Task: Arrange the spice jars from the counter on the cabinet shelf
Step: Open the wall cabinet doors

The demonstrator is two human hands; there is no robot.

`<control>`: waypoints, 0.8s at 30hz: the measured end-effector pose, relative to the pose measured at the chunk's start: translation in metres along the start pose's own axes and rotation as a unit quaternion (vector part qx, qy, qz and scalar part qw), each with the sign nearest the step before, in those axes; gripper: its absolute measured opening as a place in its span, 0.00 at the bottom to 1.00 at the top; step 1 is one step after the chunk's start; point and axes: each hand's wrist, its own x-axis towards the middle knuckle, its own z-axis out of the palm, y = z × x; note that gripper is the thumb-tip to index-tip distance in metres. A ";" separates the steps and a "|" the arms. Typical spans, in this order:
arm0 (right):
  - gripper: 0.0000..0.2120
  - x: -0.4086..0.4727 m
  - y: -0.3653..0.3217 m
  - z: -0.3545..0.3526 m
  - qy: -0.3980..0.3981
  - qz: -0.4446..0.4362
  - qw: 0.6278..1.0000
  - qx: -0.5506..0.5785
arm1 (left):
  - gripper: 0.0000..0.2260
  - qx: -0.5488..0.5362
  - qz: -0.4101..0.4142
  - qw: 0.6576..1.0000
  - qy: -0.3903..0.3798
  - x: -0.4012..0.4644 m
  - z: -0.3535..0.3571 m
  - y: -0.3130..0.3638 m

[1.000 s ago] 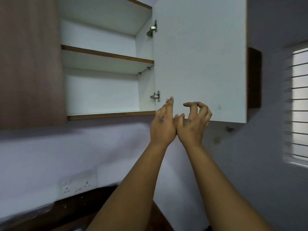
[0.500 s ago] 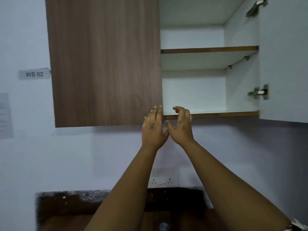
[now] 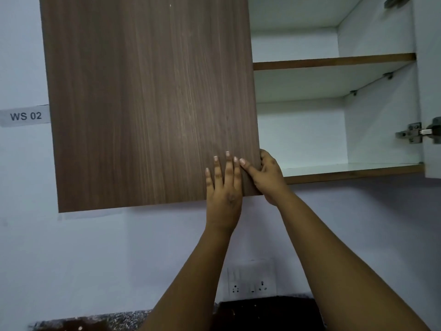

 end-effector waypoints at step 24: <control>0.16 -0.093 -0.087 -0.006 0.069 0.031 0.997 0.000 | 0.23 0.007 -0.040 0.998 -0.050 -0.009 -0.128 0.023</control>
